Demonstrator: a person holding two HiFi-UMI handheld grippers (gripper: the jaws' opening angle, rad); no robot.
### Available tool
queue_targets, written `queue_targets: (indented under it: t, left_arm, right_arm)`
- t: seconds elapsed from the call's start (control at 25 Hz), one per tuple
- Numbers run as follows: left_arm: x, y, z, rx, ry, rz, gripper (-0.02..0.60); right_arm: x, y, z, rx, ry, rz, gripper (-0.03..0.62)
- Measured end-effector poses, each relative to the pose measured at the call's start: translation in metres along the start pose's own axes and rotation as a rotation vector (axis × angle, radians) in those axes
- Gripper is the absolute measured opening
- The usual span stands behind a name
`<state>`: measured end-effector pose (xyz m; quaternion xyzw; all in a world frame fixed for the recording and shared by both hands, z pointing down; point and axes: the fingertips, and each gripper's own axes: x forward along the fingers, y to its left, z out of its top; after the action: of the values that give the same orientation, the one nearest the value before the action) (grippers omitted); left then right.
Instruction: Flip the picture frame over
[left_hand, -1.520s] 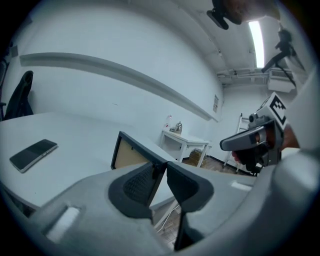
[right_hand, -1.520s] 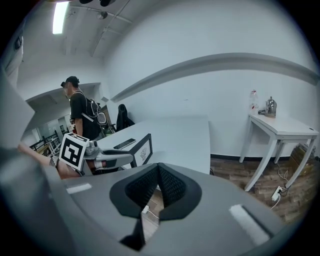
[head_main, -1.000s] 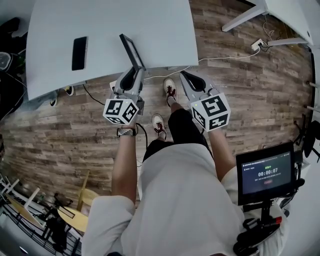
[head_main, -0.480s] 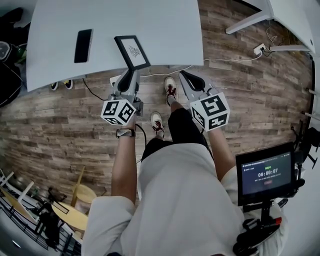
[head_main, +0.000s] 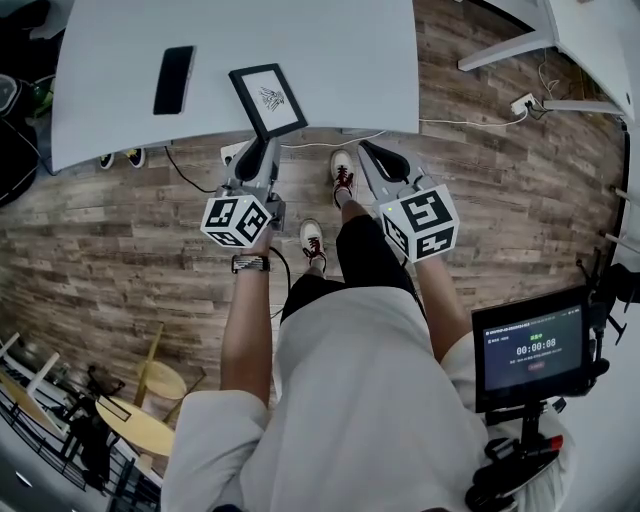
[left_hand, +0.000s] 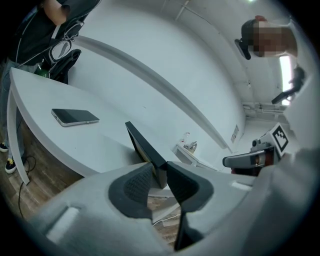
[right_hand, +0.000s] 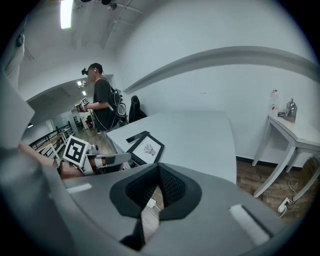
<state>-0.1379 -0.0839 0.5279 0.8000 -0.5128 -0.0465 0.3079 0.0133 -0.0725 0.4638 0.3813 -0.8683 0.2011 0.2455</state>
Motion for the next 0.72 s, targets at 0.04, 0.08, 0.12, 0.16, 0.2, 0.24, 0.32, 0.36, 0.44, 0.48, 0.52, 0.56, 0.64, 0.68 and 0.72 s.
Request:
queue_targets:
  t: [0.04, 0.08, 0.12, 0.16, 0.2, 0.24, 0.32, 0.36, 0.44, 0.48, 0.52, 0.56, 0.64, 0.68, 0.72]
  left_arm:
    - [-0.001, 0.001, -0.001, -0.003, 0.002, 0.002, 0.094]
    - [-0.001, 0.002, -0.002, -0.007, 0.004, 0.005, 0.095]
    - [-0.002, 0.004, -0.003, -0.011, 0.007, 0.007, 0.097]
    - [-0.002, 0.005, -0.004, -0.015, 0.01, 0.01, 0.098]
    - [-0.003, 0.006, -0.005, -0.019, 0.013, 0.012, 0.1]
    - [-0.003, 0.007, -0.006, -0.022, 0.015, 0.014, 0.101]
    - [-0.004, 0.008, -0.008, -0.027, 0.018, 0.018, 0.103]
    - [-0.005, 0.009, -0.009, -0.029, 0.019, 0.019, 0.104]
    - [-0.005, 0.011, -0.01, -0.032, 0.022, 0.023, 0.106]
    - [-0.005, 0.012, -0.011, -0.034, 0.024, 0.024, 0.107]
    - [-0.005, 0.014, -0.011, -0.037, 0.026, 0.025, 0.109]
    - [-0.005, 0.015, -0.012, -0.041, 0.028, 0.026, 0.11]
    - [-0.004, 0.017, -0.014, -0.051, 0.029, 0.026, 0.112]
    - [-0.004, 0.018, -0.014, -0.056, 0.03, 0.025, 0.114]
    - [-0.004, 0.018, -0.015, -0.059, 0.03, 0.025, 0.114]
  right_arm:
    - [0.001, 0.001, 0.0, -0.001, 0.002, 0.002, 0.003]
    - [0.001, 0.001, 0.0, -0.002, 0.004, 0.003, 0.003]
    - [0.001, 0.001, 0.0, -0.002, 0.005, 0.004, 0.003]
    - [0.001, 0.002, -0.001, -0.002, 0.007, 0.005, 0.003]
    - [0.002, 0.002, -0.001, -0.003, 0.008, 0.006, 0.003]
    - [0.002, 0.002, -0.001, -0.004, 0.01, 0.008, 0.003]
    - [0.003, 0.003, -0.001, -0.007, 0.012, 0.011, 0.003]
    - [0.003, 0.004, 0.0, -0.008, 0.013, 0.012, 0.003]
    - [0.004, 0.005, 0.0, -0.009, 0.014, 0.013, 0.003]
    - [0.004, 0.005, 0.0, -0.009, 0.015, 0.013, 0.003]
    - [0.004, 0.005, 0.0, -0.009, 0.016, 0.013, 0.003]
    - [0.004, 0.005, 0.0, -0.01, 0.018, 0.013, 0.003]
    - [0.004, 0.004, -0.001, -0.012, 0.02, 0.012, 0.003]
    - [0.004, 0.004, -0.001, -0.012, 0.021, 0.012, 0.003]
    - [0.004, 0.004, -0.002, -0.011, 0.022, 0.012, 0.003]
